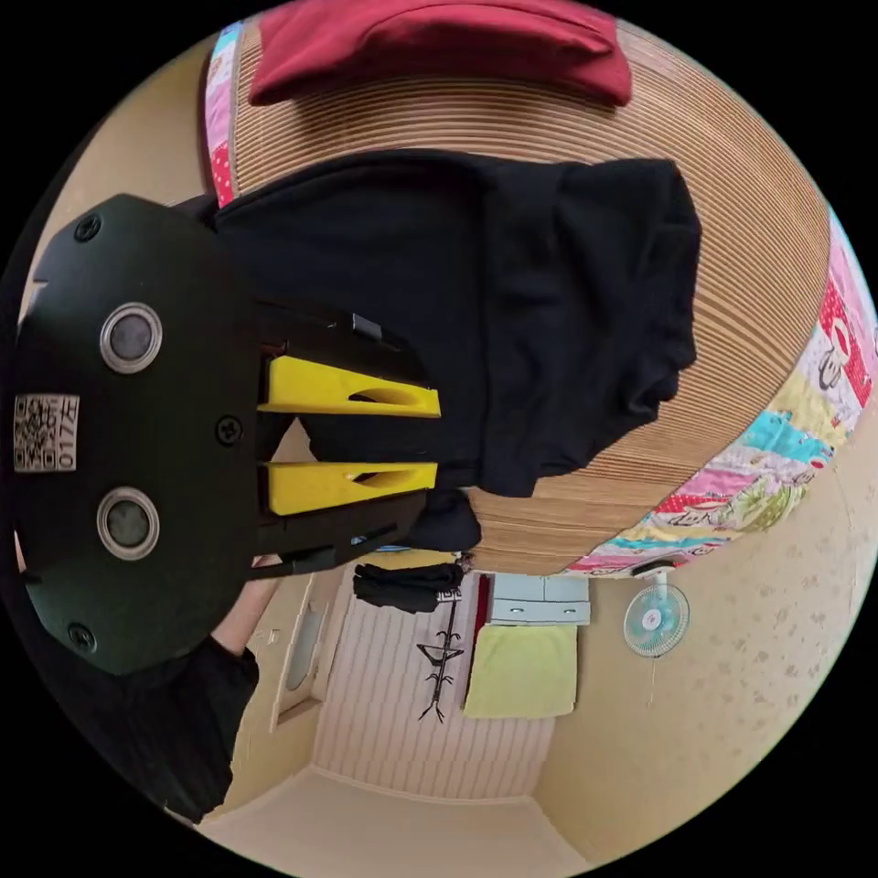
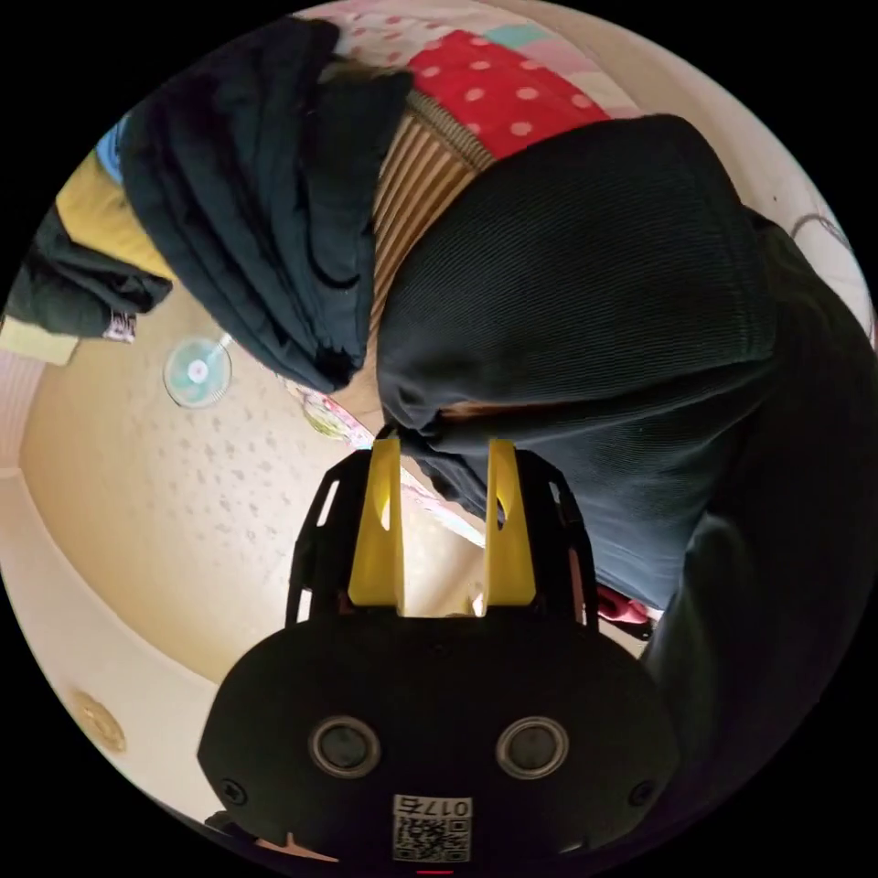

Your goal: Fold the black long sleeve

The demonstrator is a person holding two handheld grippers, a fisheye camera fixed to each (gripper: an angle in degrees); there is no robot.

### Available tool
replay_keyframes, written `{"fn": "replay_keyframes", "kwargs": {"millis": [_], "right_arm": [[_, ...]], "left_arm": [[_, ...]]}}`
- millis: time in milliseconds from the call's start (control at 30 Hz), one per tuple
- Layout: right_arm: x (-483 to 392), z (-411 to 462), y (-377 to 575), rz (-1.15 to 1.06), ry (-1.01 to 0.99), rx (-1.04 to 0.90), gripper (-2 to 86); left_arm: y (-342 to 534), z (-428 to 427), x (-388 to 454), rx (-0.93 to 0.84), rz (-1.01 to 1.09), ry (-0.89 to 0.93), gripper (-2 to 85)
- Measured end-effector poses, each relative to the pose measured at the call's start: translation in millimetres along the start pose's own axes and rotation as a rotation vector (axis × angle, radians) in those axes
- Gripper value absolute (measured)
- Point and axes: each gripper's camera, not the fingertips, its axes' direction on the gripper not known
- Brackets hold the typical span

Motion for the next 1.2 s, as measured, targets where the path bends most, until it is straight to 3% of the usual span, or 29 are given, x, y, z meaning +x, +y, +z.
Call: {"fn": "replay_keyframes", "kwargs": {"millis": [233,367,467,633,733,867,1000,1067,1167,1200], "right_arm": [[-5.6,-31.5,-7.9,0.103,-0.078,0.202,6.9],[-30.9,-40.2,-15.0,0.051,0.039,0.149,5.2],[-67.7,-33.8,-15.9,-0.144,0.338,0.020,7.1],[-84.3,58.4,37.5,-0.819,1.392,-0.362,7.5],[-69.6,87.3,66.3,-1.030,1.630,-0.363,7.0],[-63.9,97.1,61.6,-0.998,1.706,-0.373,6.4],[-75.8,110.1,55.3,-0.997,1.820,-0.572,3.4],[-89.9,106.7,60.2,-1.019,1.737,-0.728,2.6],[-139.9,81.8,85.5,-1.100,1.299,-1.022,1.9],[-170.5,63.1,96.9,-1.144,1.055,-1.100,1.8]], "left_arm": [[39.1,-17.1,-31.6,-0.052,-0.115,-0.124,7.9],[47.6,-21.3,-31.7,-0.048,-0.150,-0.134,7.4],[49.8,-14.7,-24.0,-0.072,-0.140,-0.141,6.7],[54.0,6.8,-5.2,-0.179,-0.100,-0.195,5.3],[59.4,17.0,8.1,-0.248,-0.064,-0.207,5.2],[64.1,25.9,24.9,-0.323,0.000,-0.257,5.1],[62.5,29.0,32.9,-0.357,0.024,-0.277,5.1],[60.6,26.2,35.9,-0.356,0.023,-0.274,5.1],[56.6,16.0,42.3,-0.337,0.030,-0.256,4.8],[55.4,11.3,44.0,-0.328,0.032,-0.253,4.8]]}}
